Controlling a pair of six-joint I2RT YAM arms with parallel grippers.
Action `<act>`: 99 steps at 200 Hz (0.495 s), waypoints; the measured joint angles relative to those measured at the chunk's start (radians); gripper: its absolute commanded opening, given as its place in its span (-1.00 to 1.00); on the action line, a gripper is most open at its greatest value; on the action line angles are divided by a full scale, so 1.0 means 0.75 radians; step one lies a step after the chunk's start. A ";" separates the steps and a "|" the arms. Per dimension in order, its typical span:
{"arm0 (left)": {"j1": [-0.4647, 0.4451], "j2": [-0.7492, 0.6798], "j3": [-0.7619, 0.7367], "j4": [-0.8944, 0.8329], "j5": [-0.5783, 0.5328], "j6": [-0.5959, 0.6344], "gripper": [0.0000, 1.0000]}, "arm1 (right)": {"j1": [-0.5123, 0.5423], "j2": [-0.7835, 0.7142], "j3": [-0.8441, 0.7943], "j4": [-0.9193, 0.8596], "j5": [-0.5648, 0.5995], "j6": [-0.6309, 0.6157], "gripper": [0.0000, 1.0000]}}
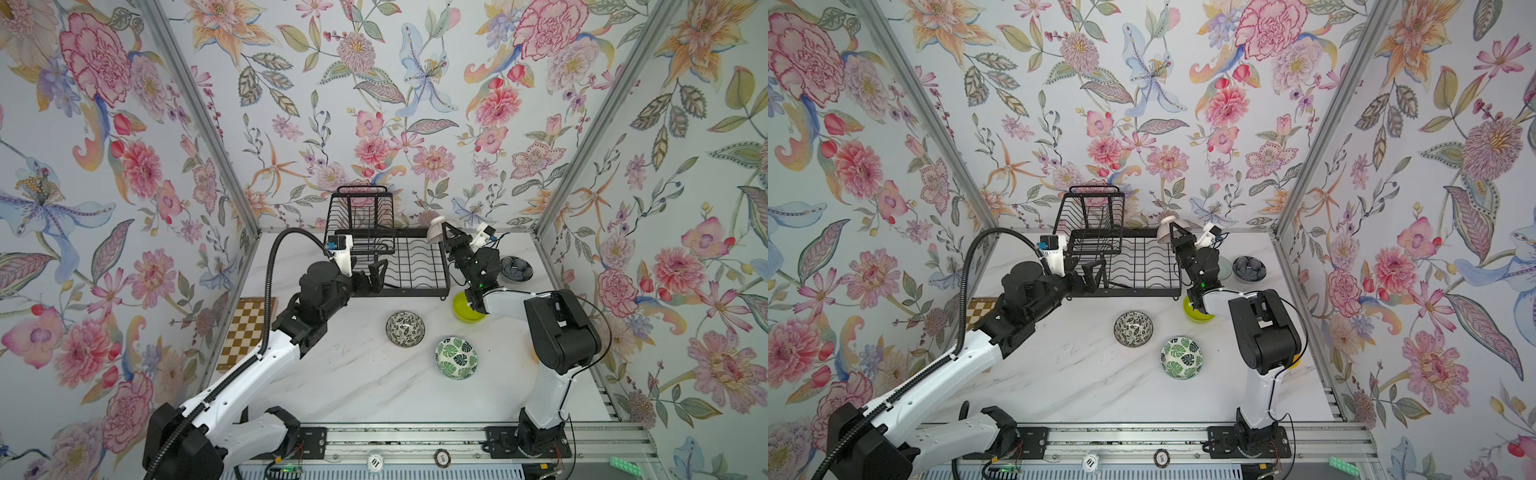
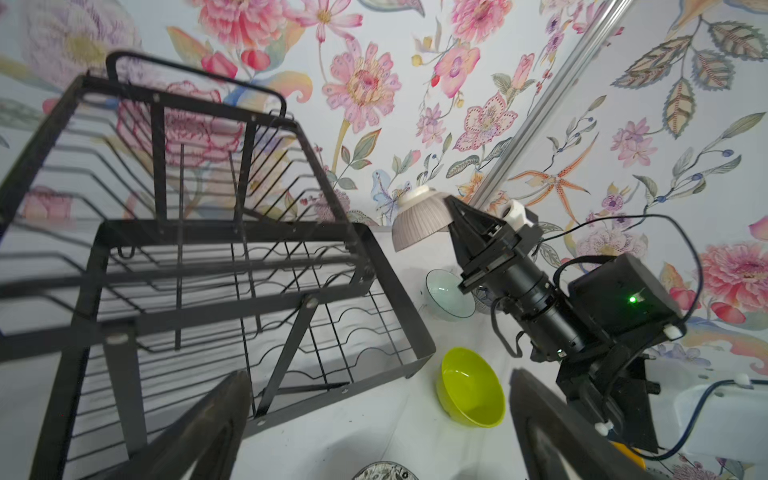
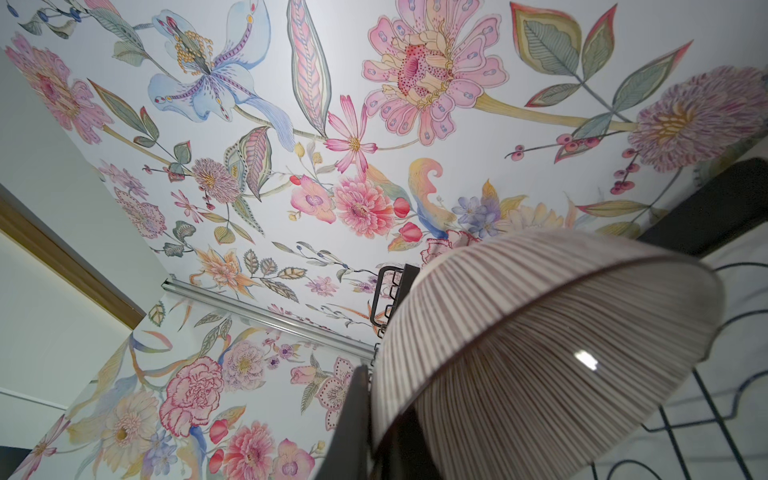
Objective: Load the bowls into the dish rack
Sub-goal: 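Open the left gripper and withdraw it while the right gripper holds the bowl, then move the held pink-striped bowl with the right gripper into the rack's upper tier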
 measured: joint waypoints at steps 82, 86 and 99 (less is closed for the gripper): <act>0.000 0.011 -0.372 0.468 -0.005 -0.148 0.98 | 0.024 0.345 0.252 0.125 -0.042 0.039 -1.00; 0.000 0.020 -0.384 0.502 -0.006 -0.148 0.98 | 0.024 0.366 0.267 0.124 -0.047 0.042 -1.00; 0.000 0.053 -0.421 0.604 -0.012 -0.143 0.98 | 0.024 0.431 0.330 0.121 -0.064 0.055 -1.00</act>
